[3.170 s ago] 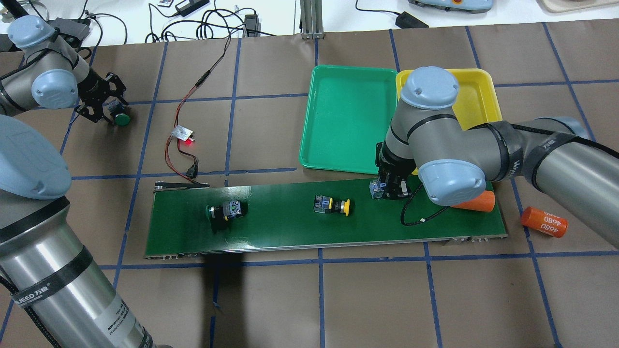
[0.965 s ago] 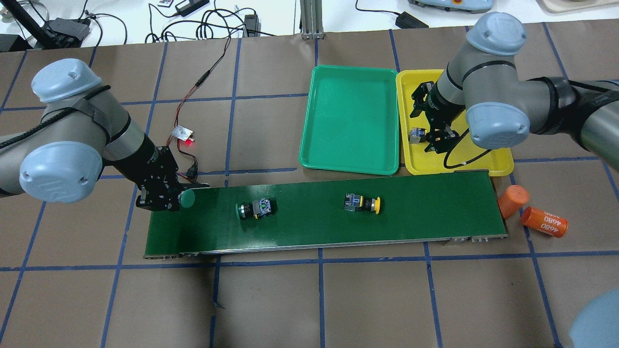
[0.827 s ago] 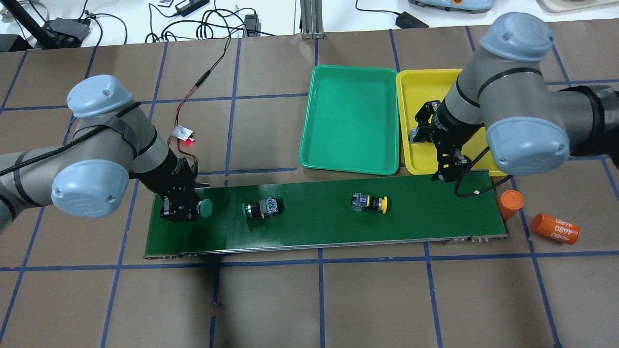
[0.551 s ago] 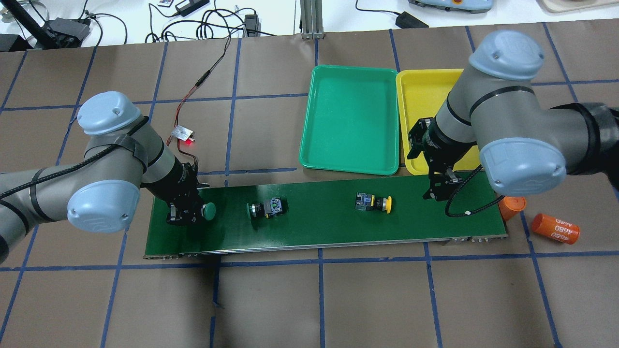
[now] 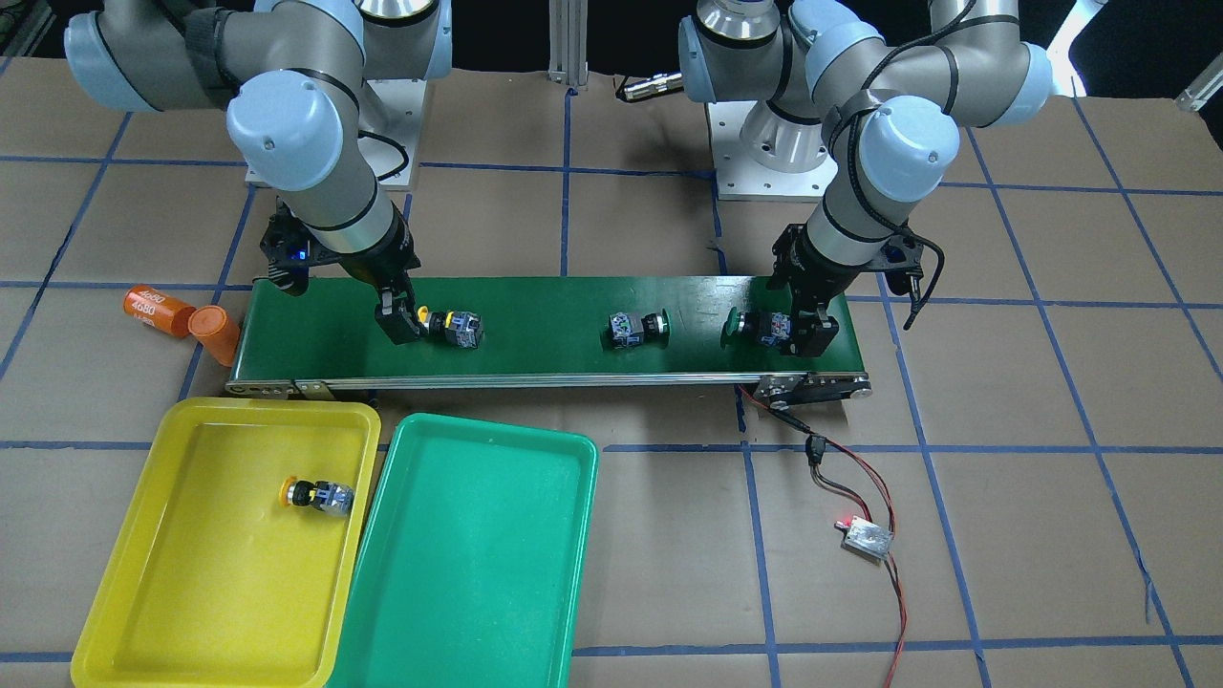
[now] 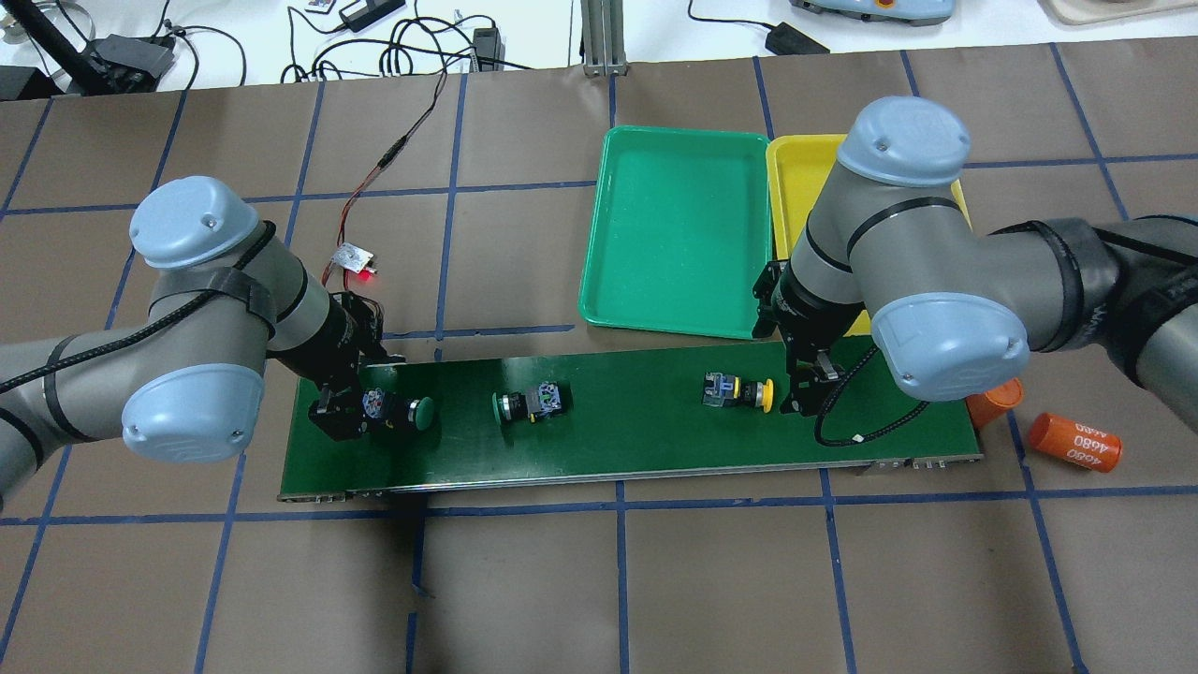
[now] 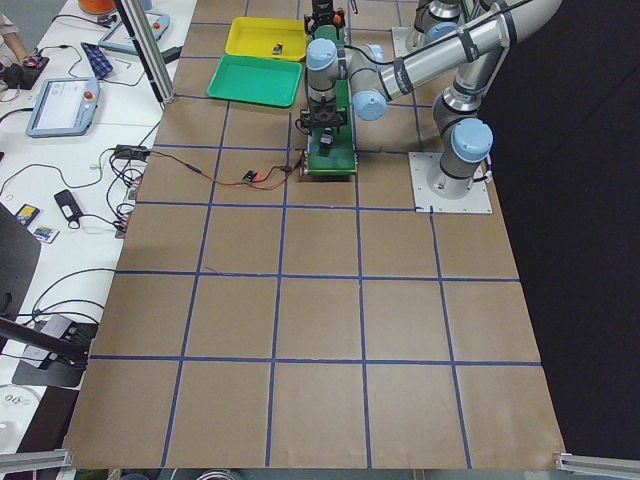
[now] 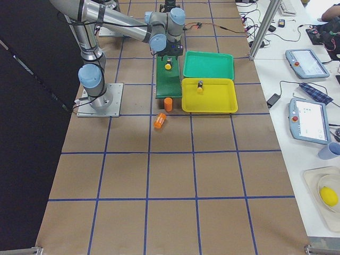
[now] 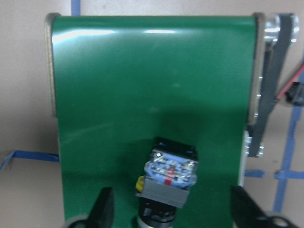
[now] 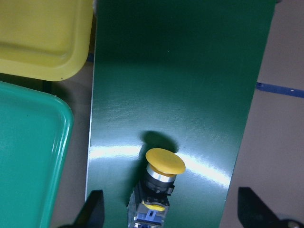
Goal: Sort buttons by color to trays
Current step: 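Place the green-capped button on the belt while right gripper grasps next yellow-capped button, then lift the yellow-capped button into the yellow tray while left gripper withdraws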
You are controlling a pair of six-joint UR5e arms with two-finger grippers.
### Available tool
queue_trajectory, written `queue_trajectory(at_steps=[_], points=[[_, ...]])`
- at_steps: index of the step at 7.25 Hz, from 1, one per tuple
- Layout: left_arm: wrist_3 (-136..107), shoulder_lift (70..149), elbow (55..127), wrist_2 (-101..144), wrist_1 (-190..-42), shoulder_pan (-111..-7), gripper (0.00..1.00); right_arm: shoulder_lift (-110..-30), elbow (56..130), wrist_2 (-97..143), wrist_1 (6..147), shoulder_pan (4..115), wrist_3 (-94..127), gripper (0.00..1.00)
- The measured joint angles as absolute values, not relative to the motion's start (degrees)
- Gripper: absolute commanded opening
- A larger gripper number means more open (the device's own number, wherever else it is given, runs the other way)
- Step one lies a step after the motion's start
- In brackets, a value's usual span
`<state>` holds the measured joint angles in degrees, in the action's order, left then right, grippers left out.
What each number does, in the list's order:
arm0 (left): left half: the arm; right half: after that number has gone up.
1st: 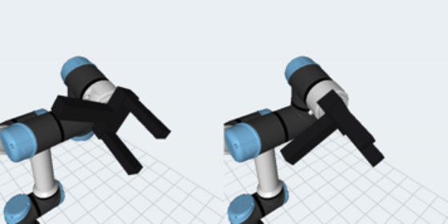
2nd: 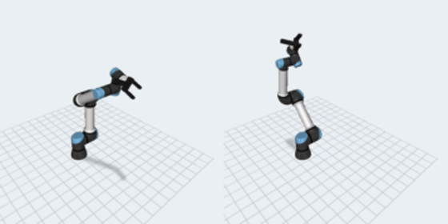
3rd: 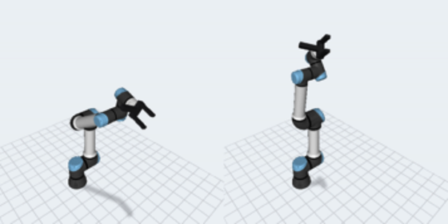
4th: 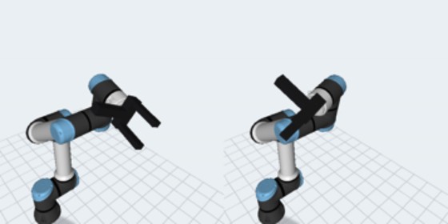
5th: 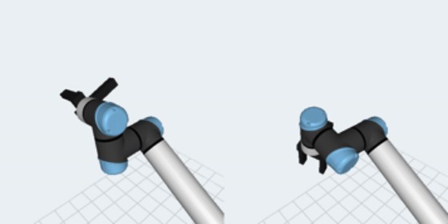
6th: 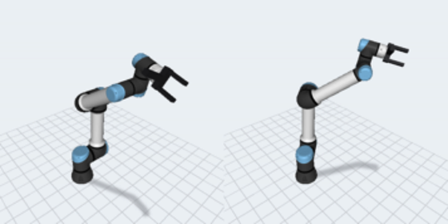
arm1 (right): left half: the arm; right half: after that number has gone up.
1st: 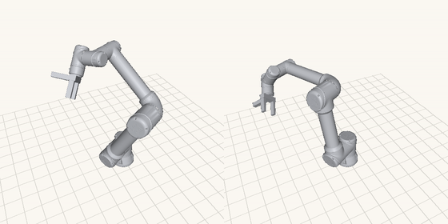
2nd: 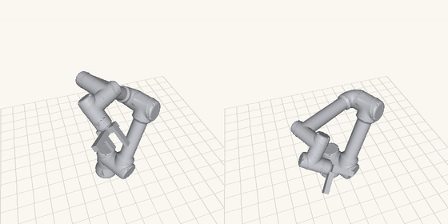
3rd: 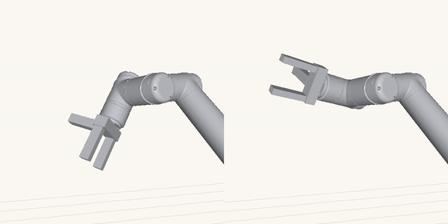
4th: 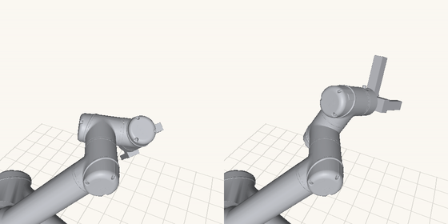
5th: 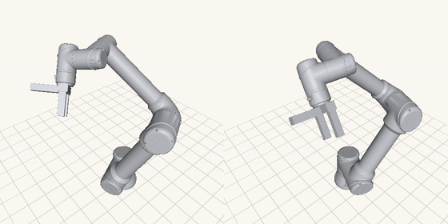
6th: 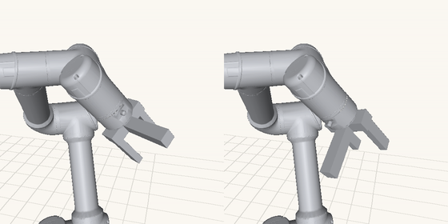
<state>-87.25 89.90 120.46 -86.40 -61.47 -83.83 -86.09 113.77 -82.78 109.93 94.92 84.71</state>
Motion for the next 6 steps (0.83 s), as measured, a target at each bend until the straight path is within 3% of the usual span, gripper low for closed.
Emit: queue_trajectory(at_steps=[3,5,6], points=[[-83.26,89.21,107.59,-86.51,-68.73,-83.59,1.0,-83.35,113.73,-82.83,110.54,95.12,84.73,1.0],[-67.71,90.01,98.73,-91.94,-76.58,-82.31,1.0,-81.98,113.95,-82.98,111.71,95.13,84.73,1.0],[-57.29,90.49,96.27,-95.92,-79.34,-82.22,1.0,-81.52,114.25,-82.98,112.24,95.13,84.72,0.62]])
